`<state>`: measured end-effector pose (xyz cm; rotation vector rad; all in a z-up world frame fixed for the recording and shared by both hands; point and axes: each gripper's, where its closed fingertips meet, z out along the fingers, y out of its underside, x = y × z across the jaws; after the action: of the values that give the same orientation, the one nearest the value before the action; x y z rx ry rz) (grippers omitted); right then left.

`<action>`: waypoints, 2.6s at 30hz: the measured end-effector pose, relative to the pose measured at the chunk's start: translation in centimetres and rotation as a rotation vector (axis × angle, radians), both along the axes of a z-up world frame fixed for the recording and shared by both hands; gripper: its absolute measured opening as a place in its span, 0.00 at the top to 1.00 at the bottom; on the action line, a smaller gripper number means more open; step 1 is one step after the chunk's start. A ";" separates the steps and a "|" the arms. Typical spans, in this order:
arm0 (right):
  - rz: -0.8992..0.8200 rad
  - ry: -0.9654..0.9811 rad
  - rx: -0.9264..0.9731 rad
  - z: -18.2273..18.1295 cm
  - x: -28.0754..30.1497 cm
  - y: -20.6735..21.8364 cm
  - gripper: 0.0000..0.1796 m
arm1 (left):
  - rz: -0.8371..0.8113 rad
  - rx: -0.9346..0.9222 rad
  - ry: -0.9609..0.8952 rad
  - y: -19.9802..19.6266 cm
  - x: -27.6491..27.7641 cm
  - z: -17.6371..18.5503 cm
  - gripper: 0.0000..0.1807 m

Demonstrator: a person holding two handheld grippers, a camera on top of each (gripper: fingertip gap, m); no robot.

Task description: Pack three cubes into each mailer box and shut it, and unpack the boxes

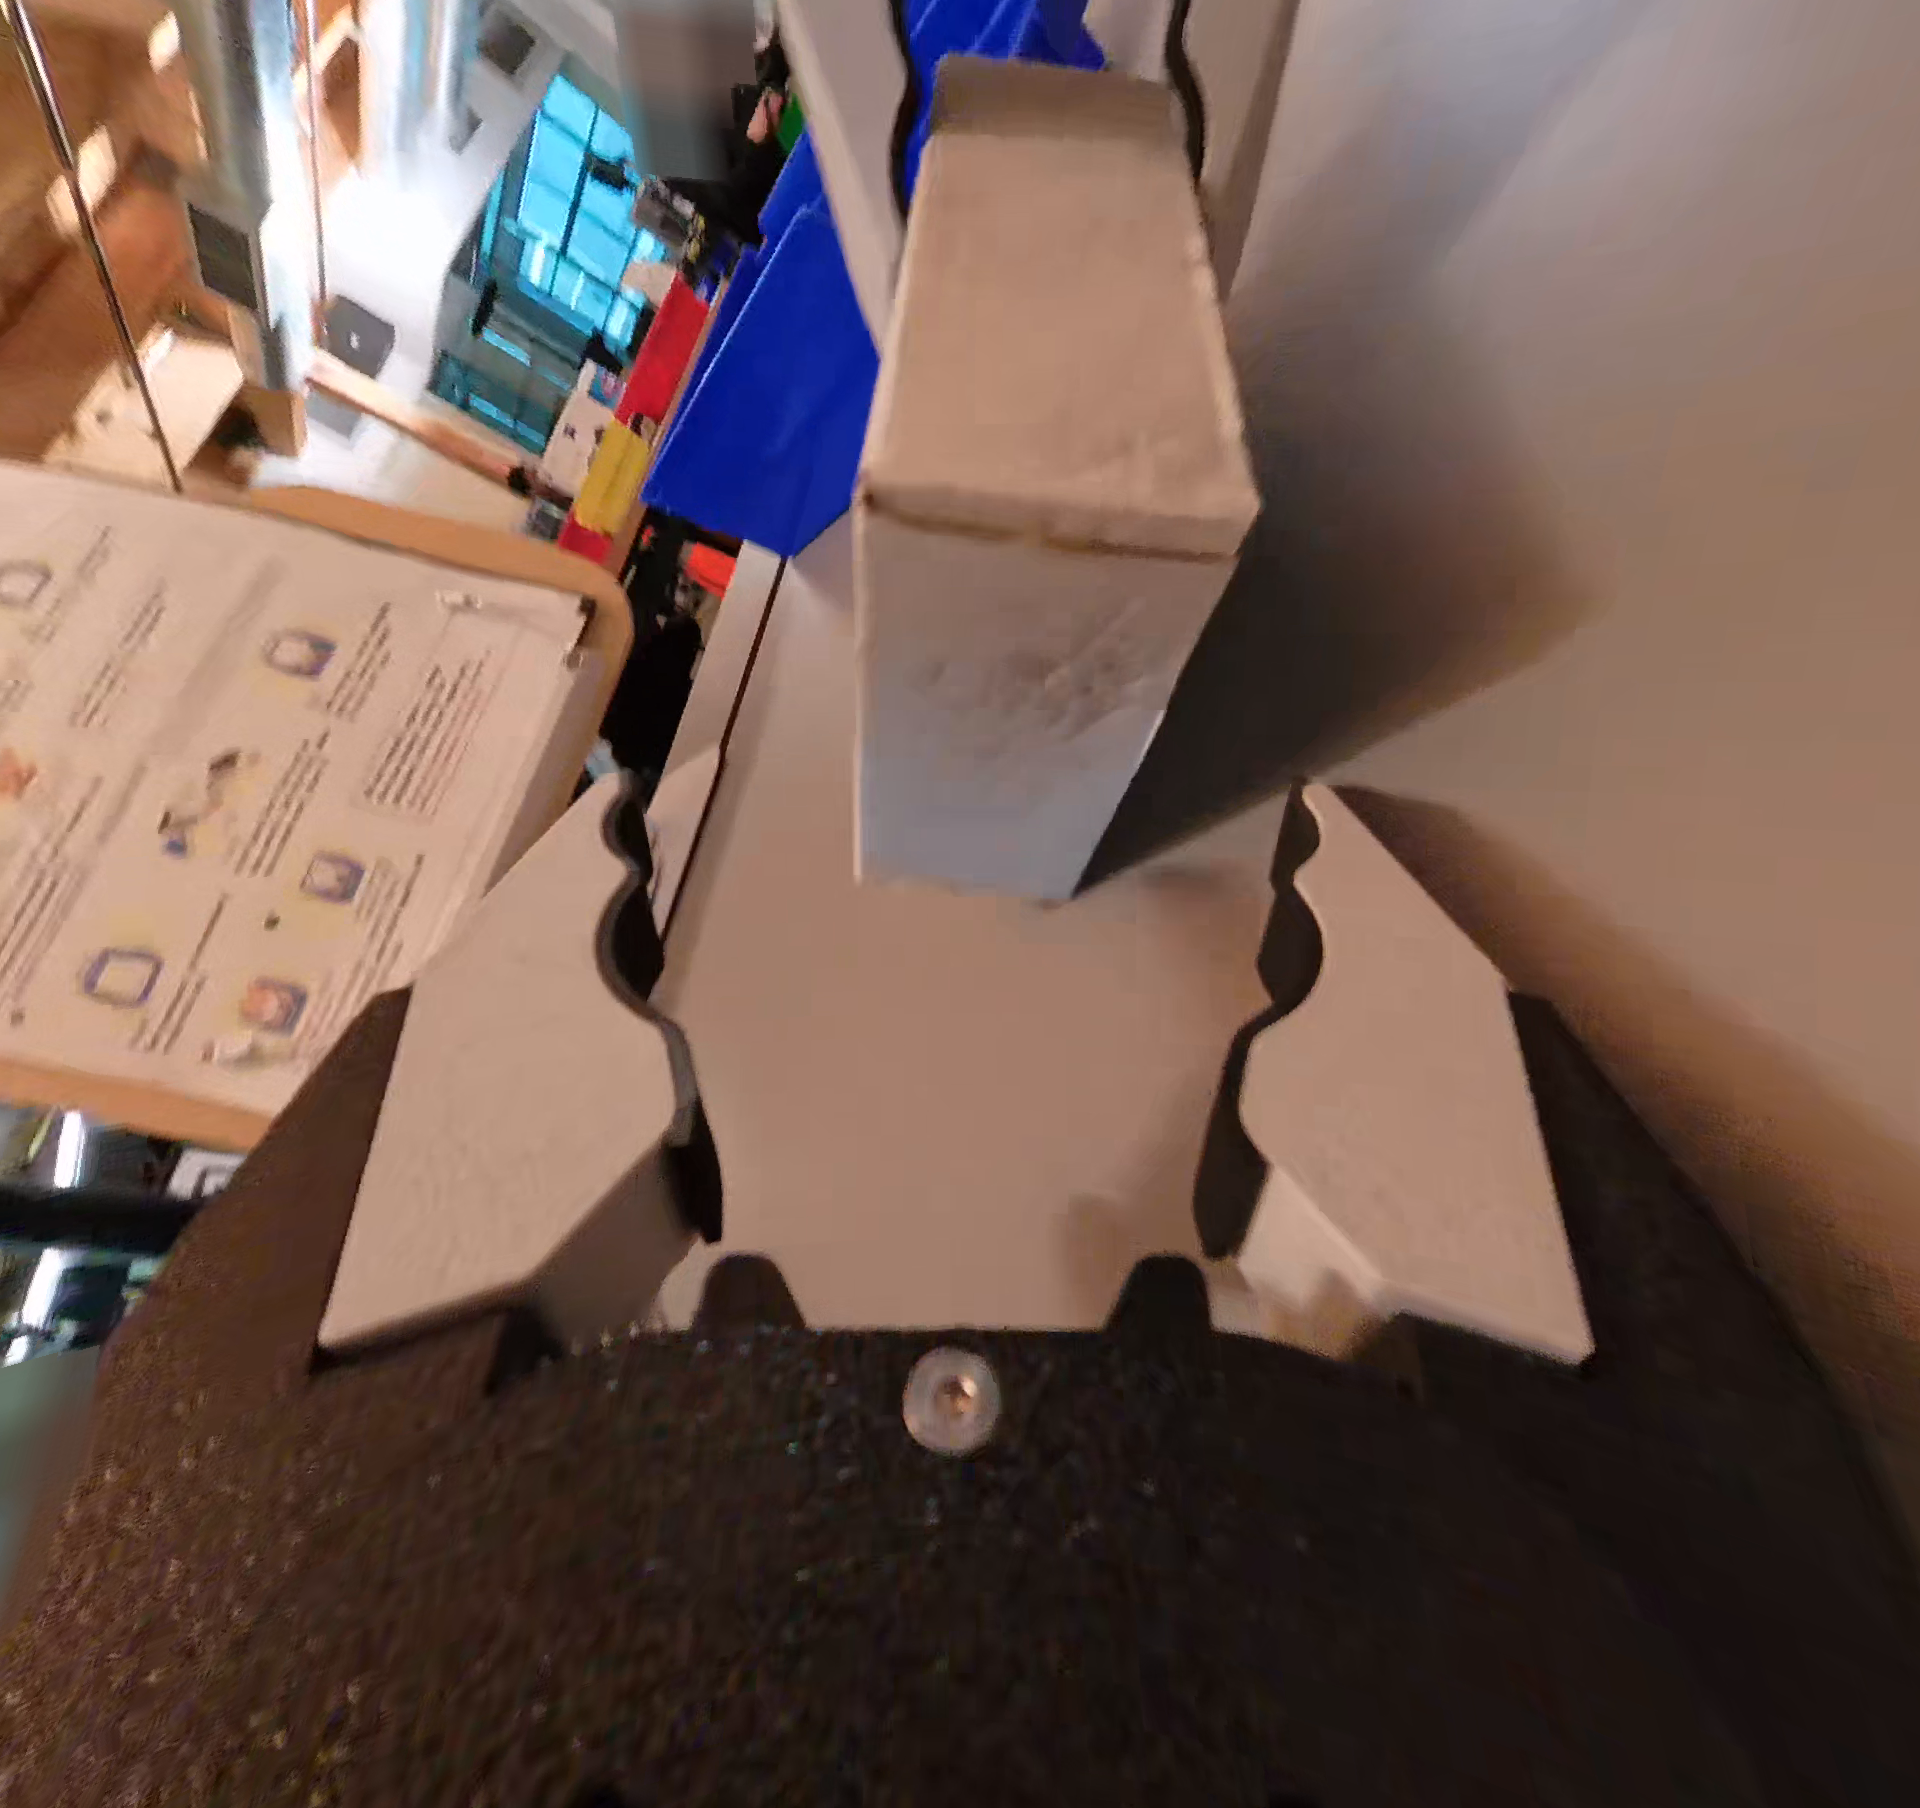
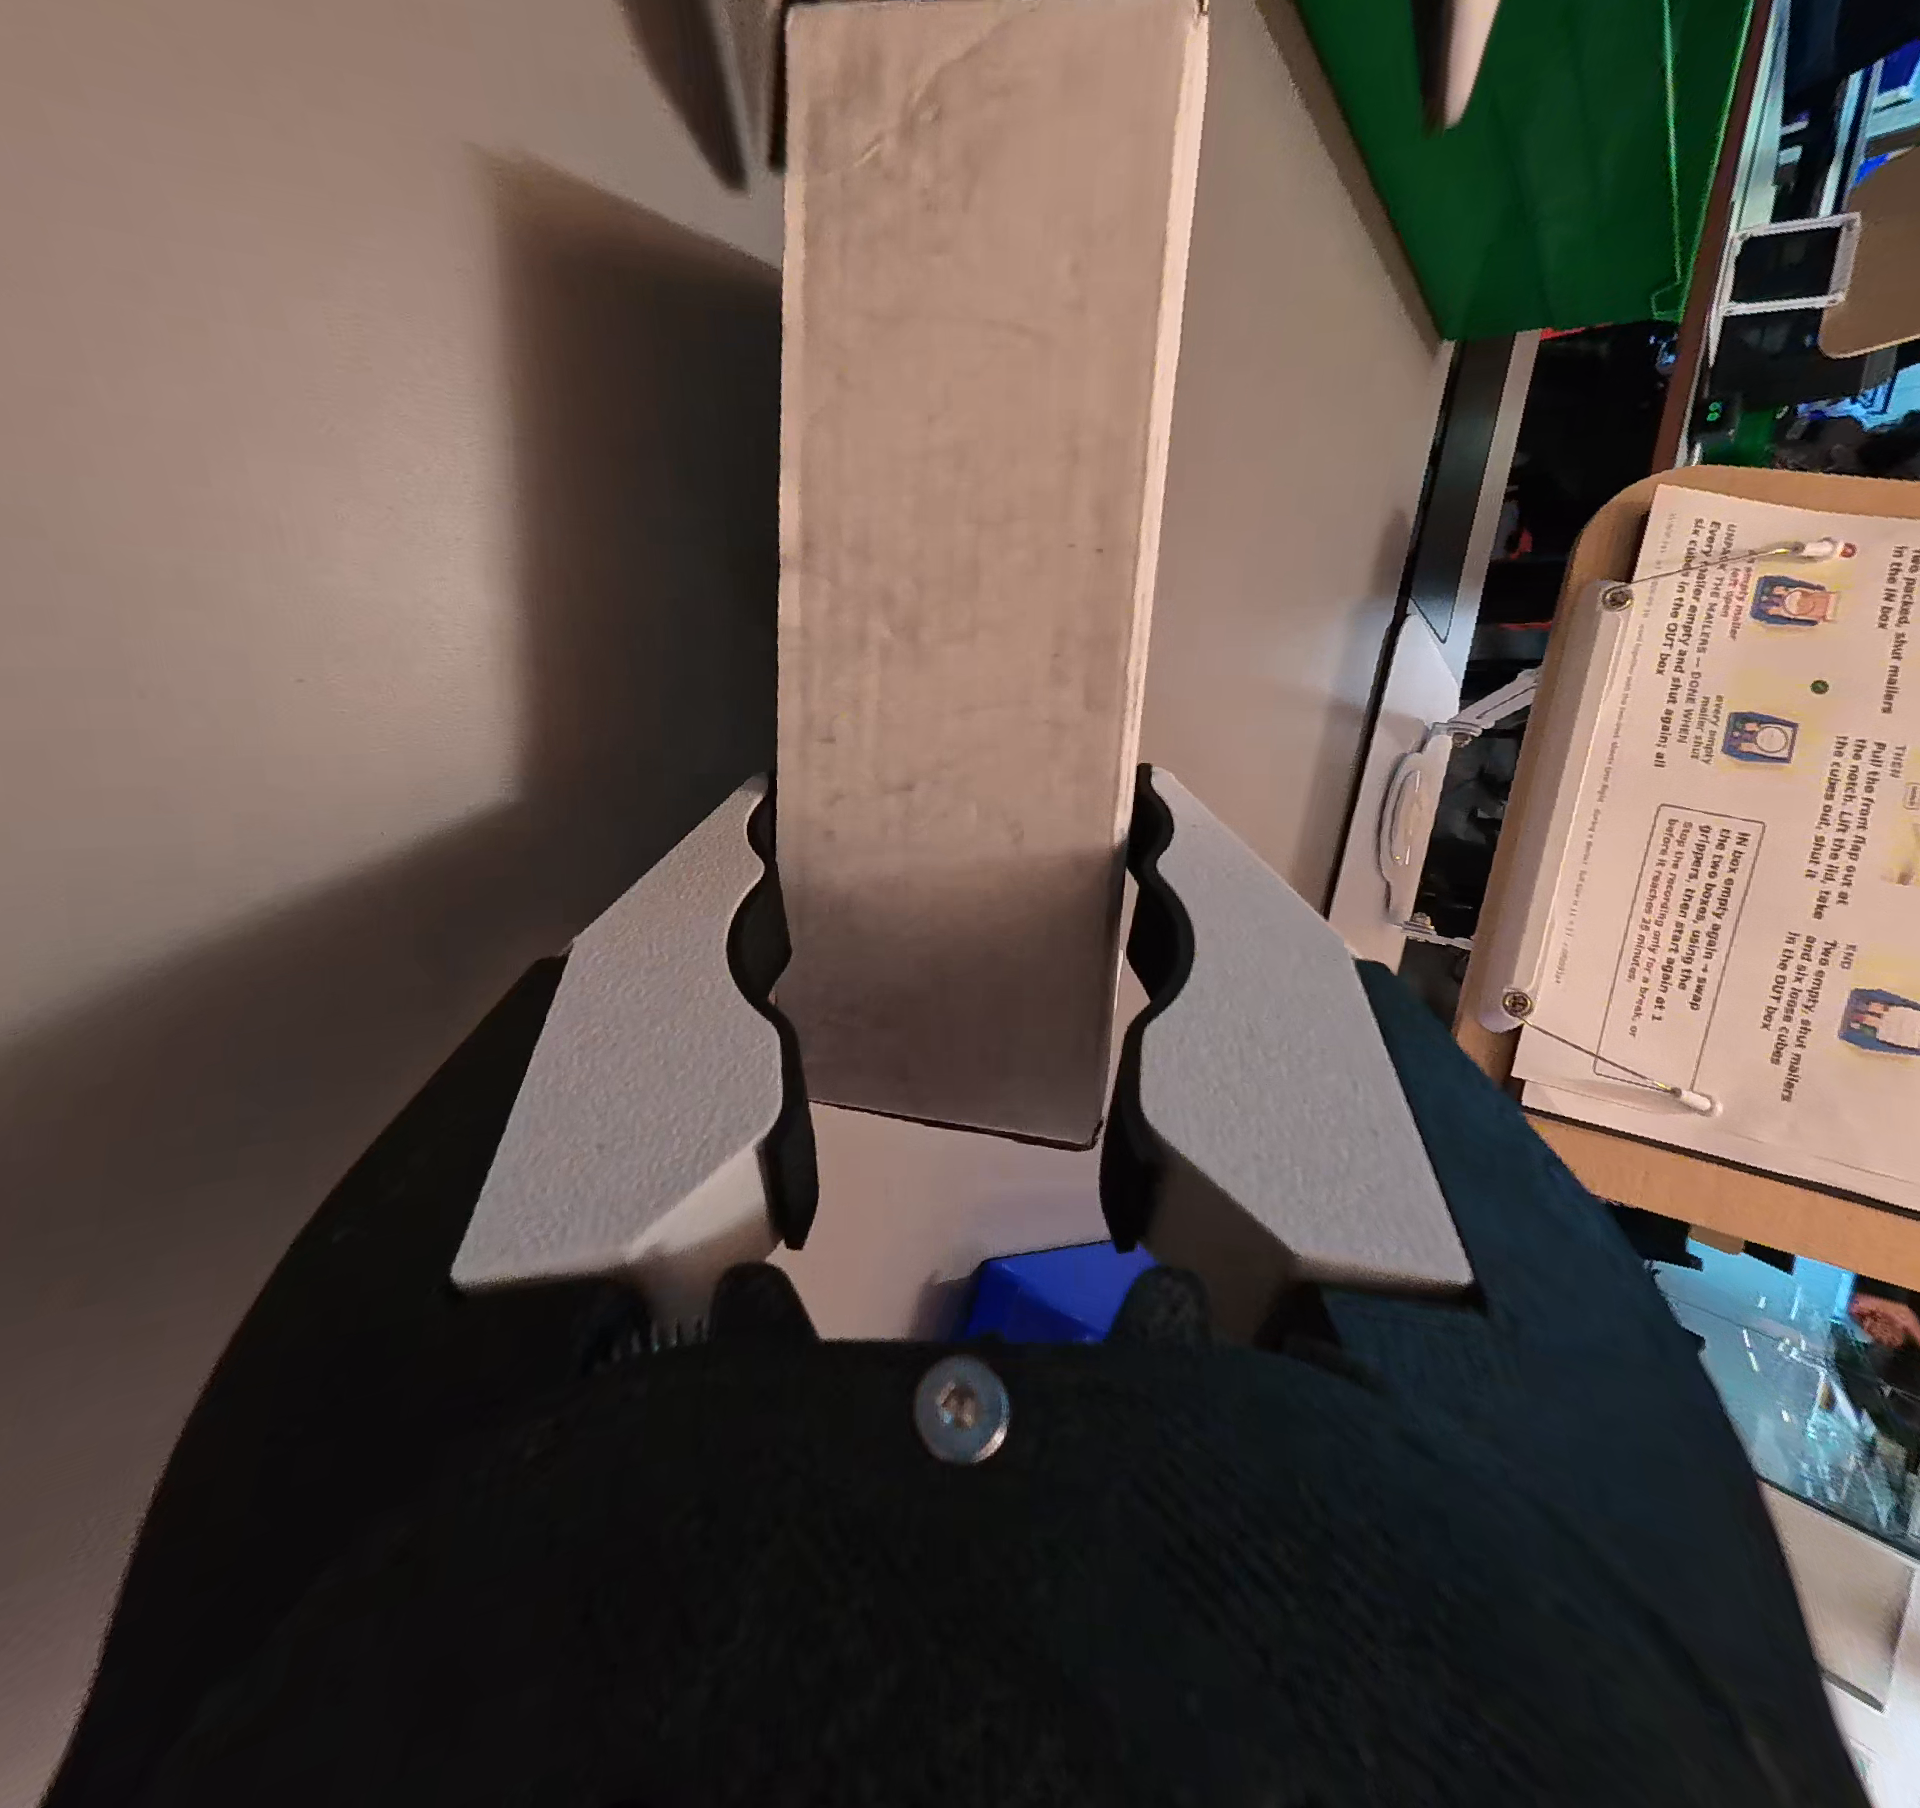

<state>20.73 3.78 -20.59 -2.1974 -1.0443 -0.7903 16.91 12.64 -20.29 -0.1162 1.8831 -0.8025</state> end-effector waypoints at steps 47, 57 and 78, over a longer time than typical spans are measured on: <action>-0.013 -0.629 0.140 3.0 -2.4 0.3 0.85 | -0.150 -0.060 0.004 -2.9 5.1 -0.7 0.61; -0.024 -0.801 0.280 3.3 -0.9 0.2 0.89 | -0.109 -0.089 0.053 -2.7 5.5 -0.7 0.62; -0.060 -0.802 0.443 4.1 0.3 1.3 0.99 | -0.074 -0.138 0.150 -2.2 6.0 -0.9 0.62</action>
<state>21.05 5.06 -16.50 -1.5410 -1.0079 -1.8173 22.95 10.42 -21.15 -0.1982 1.9806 -0.9982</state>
